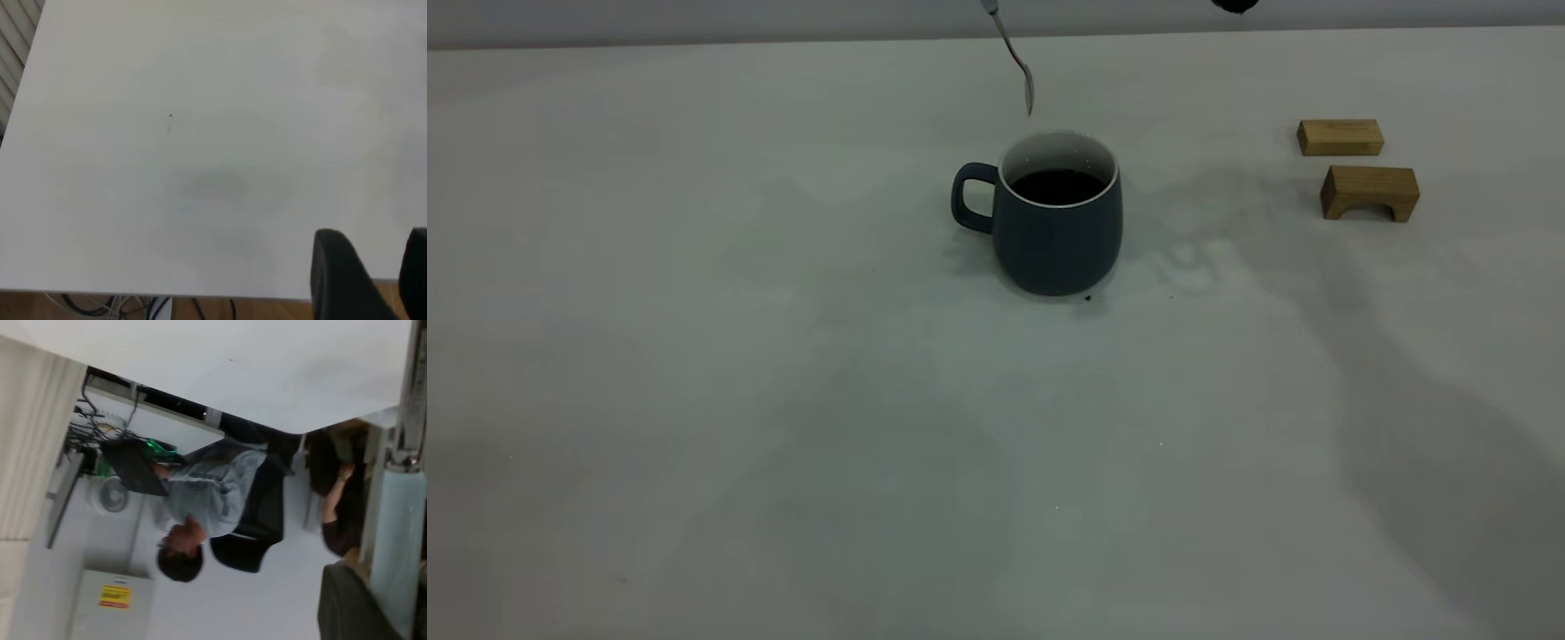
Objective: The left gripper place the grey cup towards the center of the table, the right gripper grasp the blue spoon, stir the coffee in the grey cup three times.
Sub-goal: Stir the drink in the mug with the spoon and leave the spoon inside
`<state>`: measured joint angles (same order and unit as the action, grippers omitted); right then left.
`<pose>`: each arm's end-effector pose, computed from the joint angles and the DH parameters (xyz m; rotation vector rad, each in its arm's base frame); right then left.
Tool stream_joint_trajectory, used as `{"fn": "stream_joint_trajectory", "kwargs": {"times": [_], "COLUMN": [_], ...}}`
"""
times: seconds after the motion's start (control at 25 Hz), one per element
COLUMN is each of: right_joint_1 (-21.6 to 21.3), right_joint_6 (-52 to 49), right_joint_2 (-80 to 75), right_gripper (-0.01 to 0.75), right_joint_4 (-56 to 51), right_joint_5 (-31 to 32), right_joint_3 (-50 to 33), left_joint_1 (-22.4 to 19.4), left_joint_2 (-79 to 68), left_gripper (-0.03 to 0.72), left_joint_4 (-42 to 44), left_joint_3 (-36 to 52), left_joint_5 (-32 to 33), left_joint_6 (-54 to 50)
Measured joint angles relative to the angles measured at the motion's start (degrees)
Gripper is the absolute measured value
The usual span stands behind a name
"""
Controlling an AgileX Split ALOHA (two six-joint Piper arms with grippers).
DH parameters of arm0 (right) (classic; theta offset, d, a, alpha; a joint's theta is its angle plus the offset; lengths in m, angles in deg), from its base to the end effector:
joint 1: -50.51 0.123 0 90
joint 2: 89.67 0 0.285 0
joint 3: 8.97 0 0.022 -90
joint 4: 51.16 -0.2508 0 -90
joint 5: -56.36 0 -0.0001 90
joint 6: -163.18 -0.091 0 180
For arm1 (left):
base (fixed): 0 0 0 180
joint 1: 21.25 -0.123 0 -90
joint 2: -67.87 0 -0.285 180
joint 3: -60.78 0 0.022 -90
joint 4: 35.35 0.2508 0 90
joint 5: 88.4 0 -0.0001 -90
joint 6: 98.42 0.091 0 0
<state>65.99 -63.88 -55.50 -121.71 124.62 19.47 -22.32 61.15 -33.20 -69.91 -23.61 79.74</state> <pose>0.4466 0.2064 0.1468 -1.1980 -1.9027 -1.1323 -0.0093 0.0029 0.2681 -0.0570 2.1075 0.0373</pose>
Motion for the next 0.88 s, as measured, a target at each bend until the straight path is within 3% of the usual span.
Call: {"fn": "stream_joint_trajectory", "kwargs": {"times": [0.2,0.88], "right_joint_1": [0.0,-3.39], "right_joint_6": [-5.1,-4.17], "right_joint_2": [-0.64,-9.46], "right_gripper": [0.137,0.137], "right_joint_4": [-1.0,-6.41], "right_joint_5": [0.0,-0.91], "right_joint_3": [0.0,0.0], "left_joint_1": [0.0,0.0], "left_joint_2": [0.0,0.0], "left_gripper": [0.297,0.297], "left_joint_4": [0.0,0.0], "left_joint_3": [0.0,0.0], "left_joint_5": [0.0,0.0], "left_joint_6": [0.0,0.0]}}
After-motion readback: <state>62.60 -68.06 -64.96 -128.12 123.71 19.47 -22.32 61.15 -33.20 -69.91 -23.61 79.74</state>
